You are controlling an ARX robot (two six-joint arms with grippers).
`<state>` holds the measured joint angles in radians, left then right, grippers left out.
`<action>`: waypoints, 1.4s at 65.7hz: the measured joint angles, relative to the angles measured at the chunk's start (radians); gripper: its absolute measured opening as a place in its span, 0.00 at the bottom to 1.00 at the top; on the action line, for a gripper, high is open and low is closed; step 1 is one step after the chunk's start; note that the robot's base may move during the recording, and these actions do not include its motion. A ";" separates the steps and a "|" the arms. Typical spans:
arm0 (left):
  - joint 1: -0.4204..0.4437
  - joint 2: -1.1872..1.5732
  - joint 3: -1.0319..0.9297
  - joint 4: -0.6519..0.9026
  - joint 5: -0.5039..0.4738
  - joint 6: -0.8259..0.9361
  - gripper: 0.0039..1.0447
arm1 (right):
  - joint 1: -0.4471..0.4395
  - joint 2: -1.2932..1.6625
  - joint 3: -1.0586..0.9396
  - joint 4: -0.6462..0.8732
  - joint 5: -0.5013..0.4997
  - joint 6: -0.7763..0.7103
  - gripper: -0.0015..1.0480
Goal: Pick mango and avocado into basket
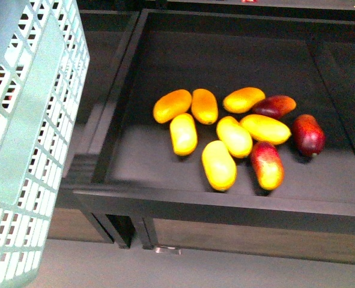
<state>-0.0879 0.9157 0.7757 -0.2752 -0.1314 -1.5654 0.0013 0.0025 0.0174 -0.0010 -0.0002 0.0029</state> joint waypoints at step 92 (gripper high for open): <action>-0.175 0.336 0.265 -0.193 0.069 0.522 0.13 | -0.002 0.001 0.000 -0.001 -0.002 0.000 0.92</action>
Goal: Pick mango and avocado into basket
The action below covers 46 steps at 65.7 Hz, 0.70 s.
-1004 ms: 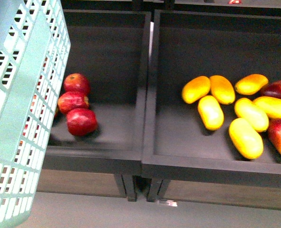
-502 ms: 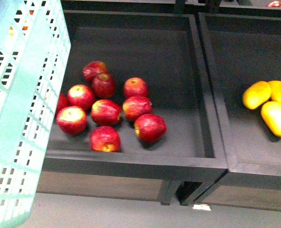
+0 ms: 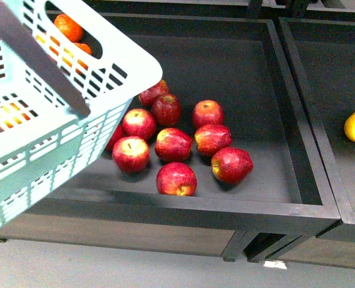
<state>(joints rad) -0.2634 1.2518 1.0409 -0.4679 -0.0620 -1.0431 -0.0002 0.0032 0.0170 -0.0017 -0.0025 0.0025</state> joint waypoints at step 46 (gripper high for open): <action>-0.383 0.471 0.492 -0.037 0.096 0.059 0.13 | 0.000 0.000 0.000 0.000 0.002 0.000 0.92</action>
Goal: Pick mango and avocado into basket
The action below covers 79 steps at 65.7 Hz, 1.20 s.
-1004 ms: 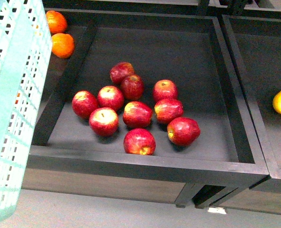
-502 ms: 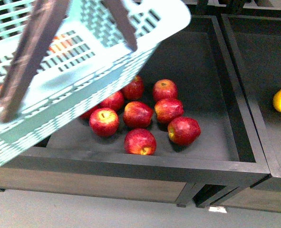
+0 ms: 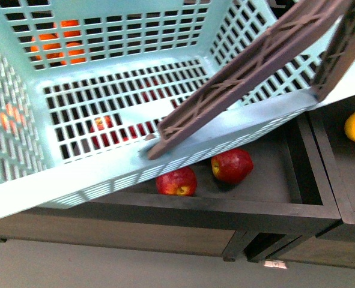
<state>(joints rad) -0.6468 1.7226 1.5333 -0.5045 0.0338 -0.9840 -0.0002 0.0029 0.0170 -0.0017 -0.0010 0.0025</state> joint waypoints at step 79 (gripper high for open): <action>-0.029 0.000 0.019 -0.006 0.005 -0.004 0.13 | -0.562 1.282 0.447 0.212 -0.265 -0.105 0.92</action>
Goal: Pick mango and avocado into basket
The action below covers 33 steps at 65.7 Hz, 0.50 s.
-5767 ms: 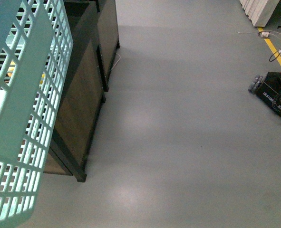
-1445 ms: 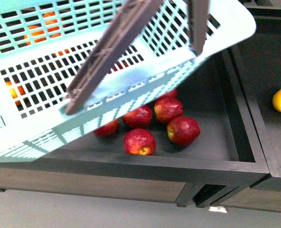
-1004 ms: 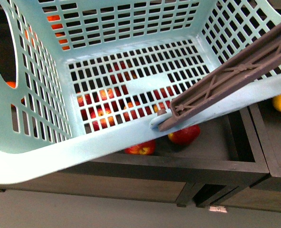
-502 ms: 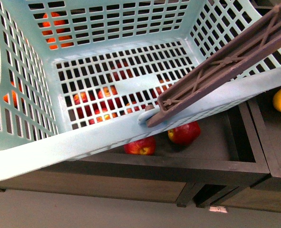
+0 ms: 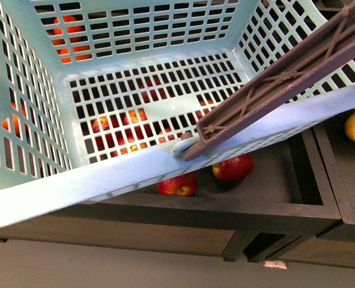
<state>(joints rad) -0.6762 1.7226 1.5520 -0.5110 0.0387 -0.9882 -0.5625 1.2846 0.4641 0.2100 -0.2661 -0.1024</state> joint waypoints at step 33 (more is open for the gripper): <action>0.000 0.000 0.000 0.000 0.003 0.000 0.13 | 0.054 1.063 0.761 0.003 0.169 -0.449 0.92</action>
<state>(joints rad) -0.6765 1.7226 1.5520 -0.5110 0.0414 -0.9882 -0.5083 2.3478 1.2255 0.2134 -0.0975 -0.5518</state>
